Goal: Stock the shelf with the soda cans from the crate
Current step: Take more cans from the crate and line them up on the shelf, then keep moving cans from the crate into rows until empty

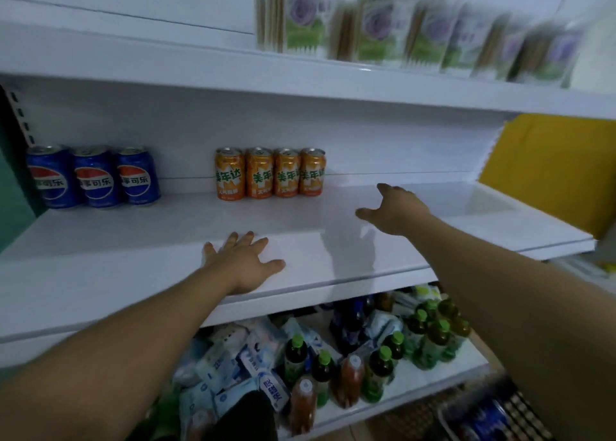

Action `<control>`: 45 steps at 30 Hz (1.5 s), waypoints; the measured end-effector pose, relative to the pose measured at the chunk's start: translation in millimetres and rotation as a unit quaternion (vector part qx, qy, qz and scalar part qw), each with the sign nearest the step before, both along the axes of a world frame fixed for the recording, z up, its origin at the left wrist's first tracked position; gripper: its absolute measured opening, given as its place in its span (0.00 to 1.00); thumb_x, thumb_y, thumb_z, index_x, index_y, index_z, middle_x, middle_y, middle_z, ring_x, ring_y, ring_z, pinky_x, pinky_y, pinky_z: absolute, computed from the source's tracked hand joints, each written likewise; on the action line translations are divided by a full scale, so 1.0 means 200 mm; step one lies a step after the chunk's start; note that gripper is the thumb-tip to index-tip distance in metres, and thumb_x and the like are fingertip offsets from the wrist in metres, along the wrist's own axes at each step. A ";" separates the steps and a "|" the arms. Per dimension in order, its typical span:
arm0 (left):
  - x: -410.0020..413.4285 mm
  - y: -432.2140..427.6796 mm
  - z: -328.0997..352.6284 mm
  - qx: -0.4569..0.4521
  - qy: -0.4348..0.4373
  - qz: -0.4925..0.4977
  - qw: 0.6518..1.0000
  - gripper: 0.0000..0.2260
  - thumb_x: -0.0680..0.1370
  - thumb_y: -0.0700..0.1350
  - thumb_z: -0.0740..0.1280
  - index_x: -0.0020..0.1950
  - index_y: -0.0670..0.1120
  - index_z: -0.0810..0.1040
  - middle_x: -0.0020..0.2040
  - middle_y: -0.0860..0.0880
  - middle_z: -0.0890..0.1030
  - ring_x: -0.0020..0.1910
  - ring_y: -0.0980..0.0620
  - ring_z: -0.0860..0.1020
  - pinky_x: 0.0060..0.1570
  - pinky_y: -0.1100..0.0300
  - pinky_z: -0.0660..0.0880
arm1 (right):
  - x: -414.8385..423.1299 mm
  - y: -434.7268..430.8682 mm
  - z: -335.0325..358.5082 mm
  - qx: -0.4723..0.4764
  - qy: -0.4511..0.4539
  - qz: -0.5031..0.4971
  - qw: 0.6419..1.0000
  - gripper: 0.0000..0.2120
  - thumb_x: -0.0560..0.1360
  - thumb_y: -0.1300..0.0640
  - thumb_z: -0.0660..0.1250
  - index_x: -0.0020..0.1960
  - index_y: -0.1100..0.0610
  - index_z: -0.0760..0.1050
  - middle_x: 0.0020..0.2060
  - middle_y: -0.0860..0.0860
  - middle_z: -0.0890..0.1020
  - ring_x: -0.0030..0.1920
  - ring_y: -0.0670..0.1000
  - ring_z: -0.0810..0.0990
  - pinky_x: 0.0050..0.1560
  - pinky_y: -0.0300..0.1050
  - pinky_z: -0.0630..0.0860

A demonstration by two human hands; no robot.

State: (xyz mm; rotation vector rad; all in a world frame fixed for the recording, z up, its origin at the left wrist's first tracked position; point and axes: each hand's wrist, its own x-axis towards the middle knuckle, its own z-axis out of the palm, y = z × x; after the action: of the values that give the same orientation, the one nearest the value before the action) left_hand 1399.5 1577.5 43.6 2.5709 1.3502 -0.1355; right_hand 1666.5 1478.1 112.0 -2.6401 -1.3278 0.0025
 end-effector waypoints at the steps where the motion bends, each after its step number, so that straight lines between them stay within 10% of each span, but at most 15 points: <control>1: 0.01 -0.02 0.02 -0.006 -0.003 -0.004 1.000 0.37 0.75 0.72 0.51 0.78 0.57 0.48 0.80 0.53 0.46 0.78 0.48 0.45 0.73 0.39 0.44 | 0.02 -0.12 0.02 -0.007 0.003 -0.016 1.000 0.41 0.74 0.32 0.61 0.78 0.53 0.53 0.74 0.56 0.65 0.70 0.61 0.68 0.66 0.56 0.70; 12: 0.71 -1.05 0.15 -0.072 -0.087 -0.345 0.932 0.32 0.75 0.59 0.67 0.76 0.50 0.62 0.75 0.48 0.65 0.71 0.46 0.67 0.69 0.53 0.65 | -0.02 -1.36 0.06 -0.034 0.030 -0.206 0.978 0.37 0.75 0.34 0.62 0.77 0.54 0.59 0.69 0.56 0.72 0.62 0.58 0.75 0.56 0.53 0.77; 23: 1.11 -1.77 -0.22 -0.122 0.018 -0.567 0.814 0.28 0.75 0.58 0.68 0.72 0.52 0.67 0.70 0.49 0.71 0.65 0.49 0.71 0.65 0.50 0.70 | 0.01 -2.24 -0.36 -0.072 0.123 -0.428 0.893 0.38 0.73 0.35 0.65 0.77 0.51 0.59 0.74 0.53 0.67 0.70 0.57 0.68 0.68 0.54 0.68; 36: 1.55 -1.95 -1.10 -0.182 0.158 -0.570 0.786 0.25 0.76 0.57 0.65 0.70 0.49 0.68 0.68 0.46 0.72 0.65 0.46 0.72 0.63 0.50 0.71 | 0.34 -2.53 -1.29 -0.148 0.293 -0.436 0.838 0.24 0.76 0.40 0.64 0.65 0.53 0.70 0.52 0.53 0.79 0.46 0.51 0.76 0.42 0.44 0.73; 45: 1.99 -2.13 -1.83 -0.265 0.212 -0.546 0.766 0.17 0.76 0.54 0.67 0.62 0.50 0.74 0.61 0.49 0.77 0.57 0.46 0.75 0.57 0.51 0.74 | 0.69 -2.68 -2.20 -0.156 0.394 -0.435 0.794 0.24 0.74 0.41 0.66 0.66 0.49 0.69 0.55 0.52 0.79 0.53 0.53 0.78 0.58 0.52 0.75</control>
State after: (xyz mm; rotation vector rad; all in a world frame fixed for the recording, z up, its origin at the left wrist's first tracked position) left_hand 1796.6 1151.8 -321.9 2.4717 -0.3195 -1.1405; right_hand 1804.4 942.4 -328.0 -2.6870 0.2008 1.1166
